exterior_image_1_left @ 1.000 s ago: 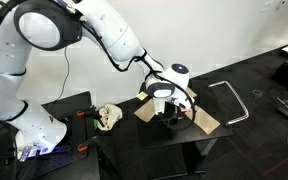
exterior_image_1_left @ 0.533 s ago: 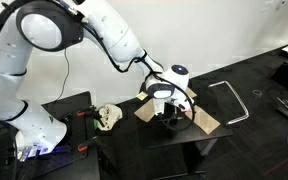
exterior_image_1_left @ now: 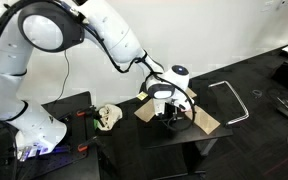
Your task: Put the pen in the white bowl
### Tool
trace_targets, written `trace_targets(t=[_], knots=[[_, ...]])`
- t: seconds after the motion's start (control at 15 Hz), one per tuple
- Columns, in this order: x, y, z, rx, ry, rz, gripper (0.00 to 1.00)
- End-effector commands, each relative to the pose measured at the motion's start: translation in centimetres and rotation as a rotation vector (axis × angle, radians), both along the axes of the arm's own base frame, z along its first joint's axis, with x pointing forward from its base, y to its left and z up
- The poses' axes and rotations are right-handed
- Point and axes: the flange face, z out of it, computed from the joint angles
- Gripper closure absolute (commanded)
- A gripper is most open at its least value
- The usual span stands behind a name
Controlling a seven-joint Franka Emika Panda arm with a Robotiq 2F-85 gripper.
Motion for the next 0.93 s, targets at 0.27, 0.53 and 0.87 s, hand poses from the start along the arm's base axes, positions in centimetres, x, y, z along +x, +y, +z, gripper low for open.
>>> trace_targets(t=[0.27, 0.53, 0.87], knots=[[0.8, -0.1, 0.2, -0.011, -0.008, -0.025, 1.0], [0.9, -0.1, 0.7, -0.004, 0.013, -0.041, 0.97], [1.2, 0.7, 3.9, 0.013, 0.081, -0.051, 0.97]])
